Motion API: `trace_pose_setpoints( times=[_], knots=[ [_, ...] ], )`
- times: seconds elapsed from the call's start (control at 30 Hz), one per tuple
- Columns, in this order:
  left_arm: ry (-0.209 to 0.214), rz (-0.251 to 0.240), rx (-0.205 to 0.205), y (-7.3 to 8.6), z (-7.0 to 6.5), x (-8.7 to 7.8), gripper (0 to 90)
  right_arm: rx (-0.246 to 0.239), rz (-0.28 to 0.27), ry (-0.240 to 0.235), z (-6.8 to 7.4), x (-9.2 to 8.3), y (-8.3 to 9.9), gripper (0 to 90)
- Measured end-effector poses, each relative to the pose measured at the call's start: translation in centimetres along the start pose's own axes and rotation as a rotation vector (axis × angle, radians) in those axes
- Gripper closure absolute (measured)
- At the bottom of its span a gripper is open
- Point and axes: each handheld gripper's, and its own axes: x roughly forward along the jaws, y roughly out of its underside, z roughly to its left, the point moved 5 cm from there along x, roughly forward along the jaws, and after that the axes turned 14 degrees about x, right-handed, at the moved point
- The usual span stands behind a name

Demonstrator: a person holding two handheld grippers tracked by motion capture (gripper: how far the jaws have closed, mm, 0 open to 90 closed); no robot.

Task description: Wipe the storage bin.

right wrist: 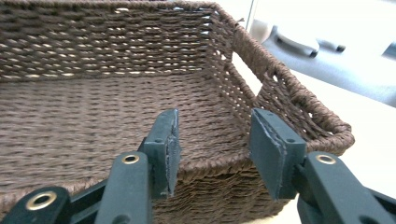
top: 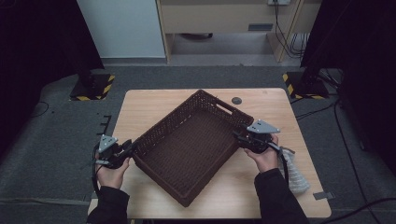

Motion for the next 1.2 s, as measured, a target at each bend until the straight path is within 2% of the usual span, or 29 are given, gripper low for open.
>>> trace_pose_setpoints(
  times=[0.07,0.13,0.27,0.33,0.43,0.5,0.57,0.67,0.73,0.8,0.87,0.93,1.1,1.2],
  knots=[
    [0.003,-0.008,-0.015,-0.1,0.4,0.4,68.9,0.022,-0.018,0.0,-0.3,-0.3,-0.3,51.4],
    [0.003,-0.013,-0.009,-0.3,0.6,0.8,68.5,0.034,-0.046,0.018,-1.1,-0.5,-0.6,50.4],
    [0.004,-0.026,-0.006,-0.7,1.3,2.0,67.3,0.077,-0.075,0.075,-3.2,-0.6,-0.9,47.2],
    [-0.005,-0.035,-0.011,-1.0,1.5,2.6,66.1,0.111,-0.075,0.084,-4.2,-0.4,-0.8,46.2],
    [-0.012,-0.039,-0.009,-1.4,1.6,3.3,64.7,0.136,-0.062,0.106,-5.4,0.0,-0.5,46.7],
    [-0.007,-0.045,-0.028,-1.4,1.6,3.4,63.2,0.142,-0.037,0.097,-5.8,0.2,-0.2,49.7],
    [-0.017,-0.043,-0.034,-1.4,1.6,3.3,57.4,0.163,-0.037,0.07,-5.8,0.2,-0.1,54.7],
    [-0.017,-0.045,-0.038,-1.4,1.5,2.5,48.7,0.159,-0.023,0.074,-5.7,-0.2,0.0,56.2],
    [-0.022,-0.065,-0.038,-1.6,1.3,1.6,44.7,0.152,-0.018,0.071,-5.5,-0.7,0.2,56.5],
    [-0.015,-0.082,-0.056,-1.7,1.1,0.6,42.6,0.158,-0.025,0.051,-5.3,-1.3,0.6,56.5],
    [-0.007,-0.082,-0.048,-1.6,0.5,-0.1,41.5,0.16,-0.027,0.031,-5.0,-2.1,1.0,57.6],
    [0.02,-0.072,-0.043,-1.2,-0.4,-0.4,41.9,0.163,-0.03,0.019,-4.7,-3.0,1.5,57.4],
    [0.075,-0.042,-0.042,-0.2,-2.1,0.5,44.9,0.165,-0.013,-0.001,-4.1,-4.3,2.0,56.2],
    [0.07,-0.007,-0.03,-0.3,-2.5,1.7,44.5,0.142,-0.035,0.008,-4.4,-4.1,1.5,55.8]
  ],
)
